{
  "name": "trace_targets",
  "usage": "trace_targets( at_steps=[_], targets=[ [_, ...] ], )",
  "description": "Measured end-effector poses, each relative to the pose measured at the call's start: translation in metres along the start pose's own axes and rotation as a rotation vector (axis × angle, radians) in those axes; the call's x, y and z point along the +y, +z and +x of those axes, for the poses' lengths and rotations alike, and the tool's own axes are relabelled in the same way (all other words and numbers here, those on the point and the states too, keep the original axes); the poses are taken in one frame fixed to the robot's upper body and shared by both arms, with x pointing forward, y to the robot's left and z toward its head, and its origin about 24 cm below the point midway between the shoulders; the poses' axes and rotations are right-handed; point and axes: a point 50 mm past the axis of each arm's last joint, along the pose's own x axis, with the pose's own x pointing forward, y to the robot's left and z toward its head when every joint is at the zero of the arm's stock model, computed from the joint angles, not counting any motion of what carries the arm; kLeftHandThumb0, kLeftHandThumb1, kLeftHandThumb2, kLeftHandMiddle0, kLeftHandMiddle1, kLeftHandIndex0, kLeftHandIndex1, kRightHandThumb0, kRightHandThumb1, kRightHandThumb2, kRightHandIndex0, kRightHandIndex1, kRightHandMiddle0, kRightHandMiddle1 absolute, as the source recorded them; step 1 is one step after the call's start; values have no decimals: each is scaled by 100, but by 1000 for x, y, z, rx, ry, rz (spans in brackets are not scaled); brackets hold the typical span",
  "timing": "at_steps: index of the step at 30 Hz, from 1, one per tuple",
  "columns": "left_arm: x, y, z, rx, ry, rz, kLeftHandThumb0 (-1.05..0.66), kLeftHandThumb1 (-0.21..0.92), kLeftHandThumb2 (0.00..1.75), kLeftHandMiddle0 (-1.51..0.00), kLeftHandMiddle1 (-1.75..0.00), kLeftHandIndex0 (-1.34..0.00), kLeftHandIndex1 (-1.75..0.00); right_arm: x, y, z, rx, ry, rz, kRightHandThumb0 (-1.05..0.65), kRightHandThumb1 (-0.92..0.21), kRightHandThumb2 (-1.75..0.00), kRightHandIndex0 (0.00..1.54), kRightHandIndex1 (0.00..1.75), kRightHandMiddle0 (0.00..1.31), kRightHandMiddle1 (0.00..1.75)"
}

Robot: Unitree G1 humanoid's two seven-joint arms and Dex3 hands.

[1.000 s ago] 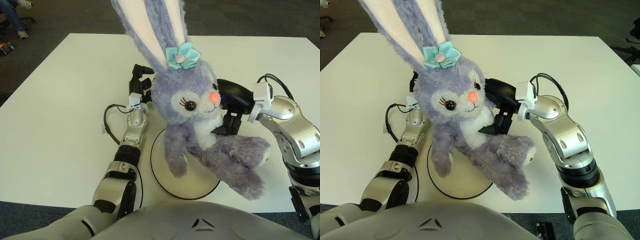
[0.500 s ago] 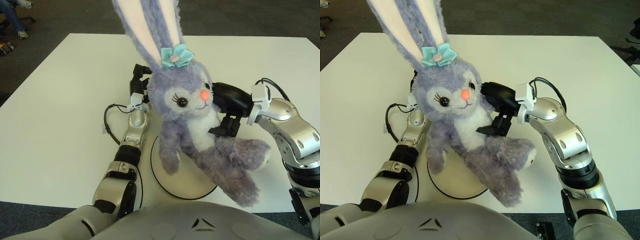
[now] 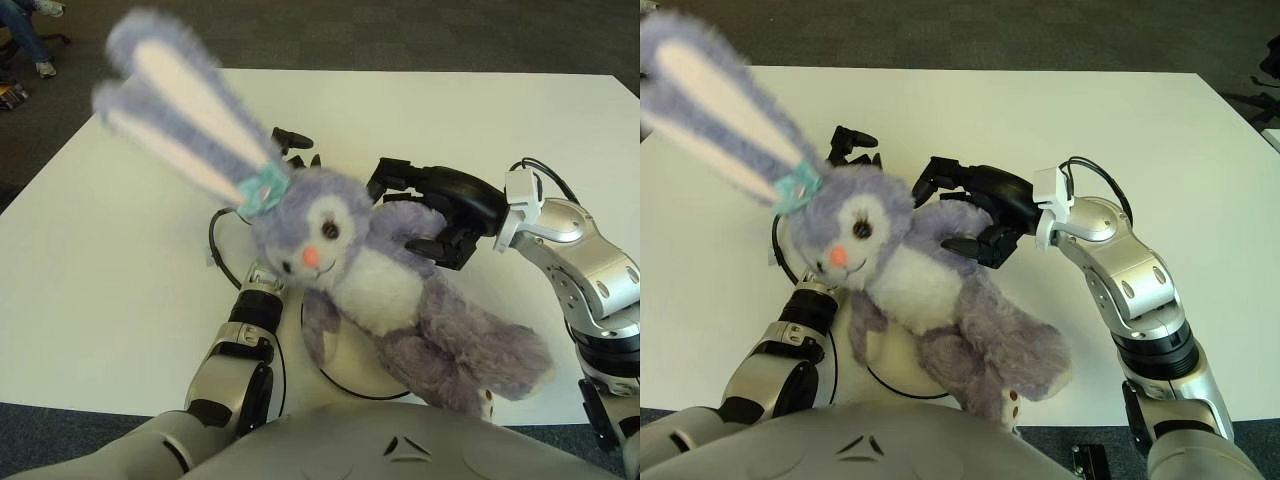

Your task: Put the doll into the plate.

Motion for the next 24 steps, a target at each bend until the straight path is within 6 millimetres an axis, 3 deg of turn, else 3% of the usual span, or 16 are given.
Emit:
trace_targets(
  at_steps=[15, 24],
  targets=[
    [0, -1, 0, 13, 6, 17, -39, 62, 93, -108, -175, -38, -175, -1, -3, -1, -10, 21, 27, -38, -20, -104, 12, 117, 0, 121],
    [0, -2, 0, 19, 13, 23, -40, 62, 94, -108, -175, -38, -175, -1, -3, -2, -8, 18, 30, -40, -21, -102, 14, 122, 2, 124]
  ],
)
